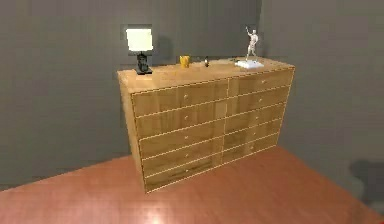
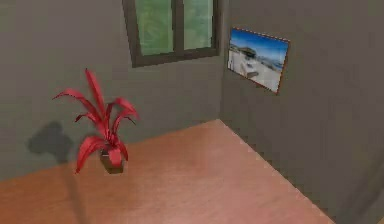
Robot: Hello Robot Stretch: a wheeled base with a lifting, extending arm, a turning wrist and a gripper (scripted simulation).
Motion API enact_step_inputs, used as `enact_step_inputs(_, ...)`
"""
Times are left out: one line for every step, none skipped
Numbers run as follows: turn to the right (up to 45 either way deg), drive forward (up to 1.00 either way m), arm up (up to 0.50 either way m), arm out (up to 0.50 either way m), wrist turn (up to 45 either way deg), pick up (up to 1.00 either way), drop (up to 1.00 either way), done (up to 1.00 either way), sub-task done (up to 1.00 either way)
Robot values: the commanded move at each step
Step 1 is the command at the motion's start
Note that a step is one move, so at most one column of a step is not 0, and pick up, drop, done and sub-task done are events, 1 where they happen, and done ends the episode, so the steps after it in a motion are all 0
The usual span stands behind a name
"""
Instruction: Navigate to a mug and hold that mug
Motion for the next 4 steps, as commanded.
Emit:
enact_step_inputs(0.0, 0.8, 0.0, 0.0, 0.0, 0.0, 0.0, 0.0, 0.0)
enact_step_inputs(-45.0, 0.0, 0.0, 0.0, 0.0, 0.0, 0.0, 0.0, 0.0)
enact_step_inputs(-45.0, 0.0, 0.0, 0.0, 0.0, 0.0, 0.0, 0.0, 0.0)
enact_step_inputs(45.0, 0.0, 0.0, 0.0, 0.0, 0.0, 0.0, 0.0, 0.0)
